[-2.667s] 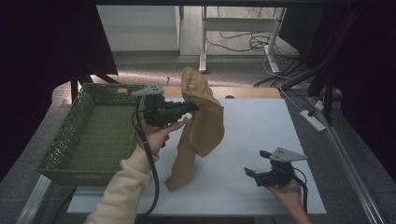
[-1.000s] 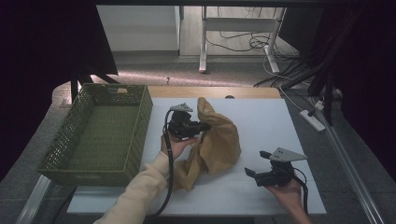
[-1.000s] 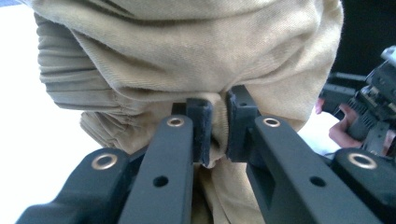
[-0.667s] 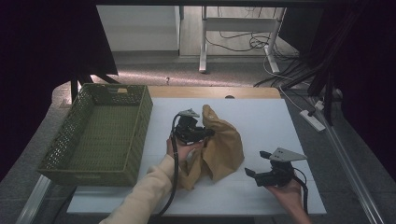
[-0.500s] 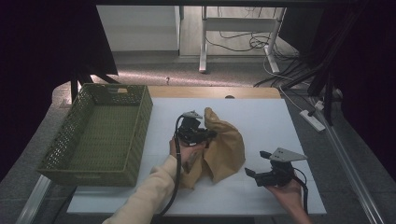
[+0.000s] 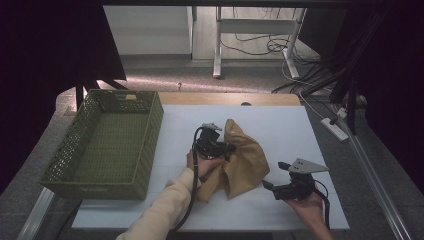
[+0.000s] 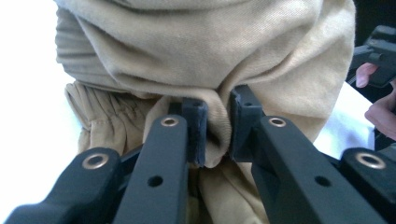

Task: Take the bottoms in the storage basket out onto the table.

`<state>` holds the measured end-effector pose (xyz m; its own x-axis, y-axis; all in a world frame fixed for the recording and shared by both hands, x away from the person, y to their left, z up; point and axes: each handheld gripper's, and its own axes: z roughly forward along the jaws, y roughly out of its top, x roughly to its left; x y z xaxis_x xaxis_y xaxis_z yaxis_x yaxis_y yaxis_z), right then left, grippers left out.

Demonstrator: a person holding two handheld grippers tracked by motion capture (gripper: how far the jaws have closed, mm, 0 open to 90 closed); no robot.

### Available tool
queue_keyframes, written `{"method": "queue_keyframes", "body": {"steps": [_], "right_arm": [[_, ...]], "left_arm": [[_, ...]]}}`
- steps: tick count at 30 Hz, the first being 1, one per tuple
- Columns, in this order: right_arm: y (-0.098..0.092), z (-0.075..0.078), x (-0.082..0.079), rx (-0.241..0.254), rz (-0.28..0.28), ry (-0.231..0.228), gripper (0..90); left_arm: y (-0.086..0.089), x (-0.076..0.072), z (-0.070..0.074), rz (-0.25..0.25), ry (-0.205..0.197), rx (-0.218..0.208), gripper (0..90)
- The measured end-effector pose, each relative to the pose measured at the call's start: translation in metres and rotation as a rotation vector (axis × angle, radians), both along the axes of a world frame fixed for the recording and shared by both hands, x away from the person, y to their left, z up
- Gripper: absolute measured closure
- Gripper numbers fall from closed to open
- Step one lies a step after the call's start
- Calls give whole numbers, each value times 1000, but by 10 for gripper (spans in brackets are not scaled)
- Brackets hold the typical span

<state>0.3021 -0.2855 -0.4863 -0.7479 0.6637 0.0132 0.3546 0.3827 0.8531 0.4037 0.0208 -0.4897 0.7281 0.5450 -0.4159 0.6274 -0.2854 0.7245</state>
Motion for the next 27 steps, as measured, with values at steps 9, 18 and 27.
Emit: {"method": "queue_keyframes", "body": {"steps": [9, 18, 27], "right_arm": [[-1, 0, 1, 3, 0, 3, 78], [-2, 0, 0, 5, 0, 1, 78], [-3, 0, 1, 22, 4, 0, 78]], "left_arm": [[-1, 0, 0, -11, -9, 5, 753], [-2, -9, 15, 22, -94, 44, 340], [5, -23, 37, 43, -179, 74, 239]]}}
